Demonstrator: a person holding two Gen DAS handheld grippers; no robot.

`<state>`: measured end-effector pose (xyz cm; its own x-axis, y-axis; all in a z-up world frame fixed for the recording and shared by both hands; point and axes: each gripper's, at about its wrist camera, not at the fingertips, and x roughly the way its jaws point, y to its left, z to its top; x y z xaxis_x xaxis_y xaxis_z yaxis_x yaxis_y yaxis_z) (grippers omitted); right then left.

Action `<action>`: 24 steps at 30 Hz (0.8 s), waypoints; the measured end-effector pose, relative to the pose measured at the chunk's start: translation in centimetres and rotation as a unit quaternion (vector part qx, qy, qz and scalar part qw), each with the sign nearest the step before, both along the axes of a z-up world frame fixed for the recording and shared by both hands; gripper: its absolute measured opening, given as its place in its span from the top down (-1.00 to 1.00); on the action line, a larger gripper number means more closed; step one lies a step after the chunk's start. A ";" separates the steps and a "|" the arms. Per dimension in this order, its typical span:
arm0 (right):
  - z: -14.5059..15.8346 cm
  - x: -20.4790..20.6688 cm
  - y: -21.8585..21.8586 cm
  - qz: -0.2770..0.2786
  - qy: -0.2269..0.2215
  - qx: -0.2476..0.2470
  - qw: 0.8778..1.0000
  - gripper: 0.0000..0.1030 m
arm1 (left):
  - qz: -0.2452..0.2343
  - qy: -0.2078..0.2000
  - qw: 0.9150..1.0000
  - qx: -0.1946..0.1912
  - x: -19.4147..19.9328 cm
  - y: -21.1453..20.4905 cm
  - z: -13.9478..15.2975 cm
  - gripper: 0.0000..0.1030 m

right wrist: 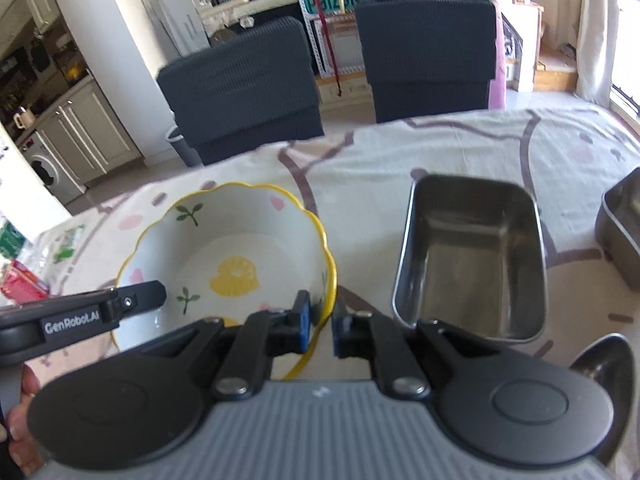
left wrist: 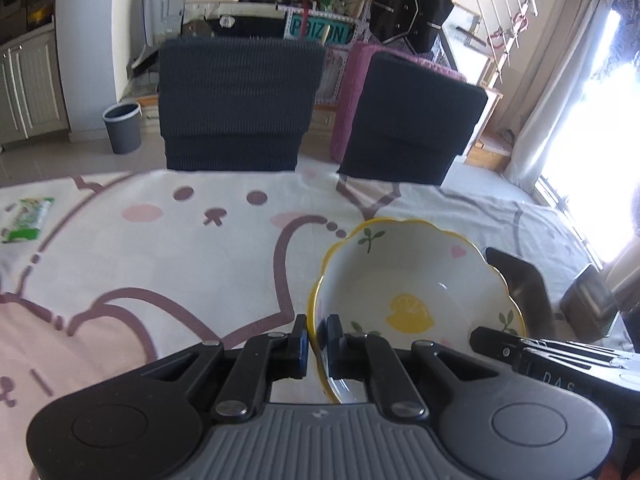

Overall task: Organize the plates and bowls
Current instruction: 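Lift the floral bowl with both grippers and carry it over the cream bowl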

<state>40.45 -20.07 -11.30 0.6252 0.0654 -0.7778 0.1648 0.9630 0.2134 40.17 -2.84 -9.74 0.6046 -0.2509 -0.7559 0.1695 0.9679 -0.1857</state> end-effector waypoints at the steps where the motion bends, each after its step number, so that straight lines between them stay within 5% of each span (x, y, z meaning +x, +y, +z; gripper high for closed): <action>1: 0.6 -0.5 0.1 0.003 -0.005 0.001 1.000 0.76 | 0.001 -0.005 1.000 0.000 -0.6 0.2 0.7 0.83; 14: 7.5 -8.8 3.3 0.050 -0.051 0.004 0.997 0.76 | 0.022 -0.055 0.998 -0.001 -11.2 3.0 7.1 0.83; 24: 7.1 -15.3 7.0 0.095 -0.026 0.020 0.995 0.74 | 0.055 -0.037 0.998 -0.002 -19.2 6.4 6.5 0.83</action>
<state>25.10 -13.09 -4.22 0.6376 0.2172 -0.7391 -0.0319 0.9660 0.2564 20.97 3.51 -3.21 0.6834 -0.1829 -0.7068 0.0757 0.9807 -0.1805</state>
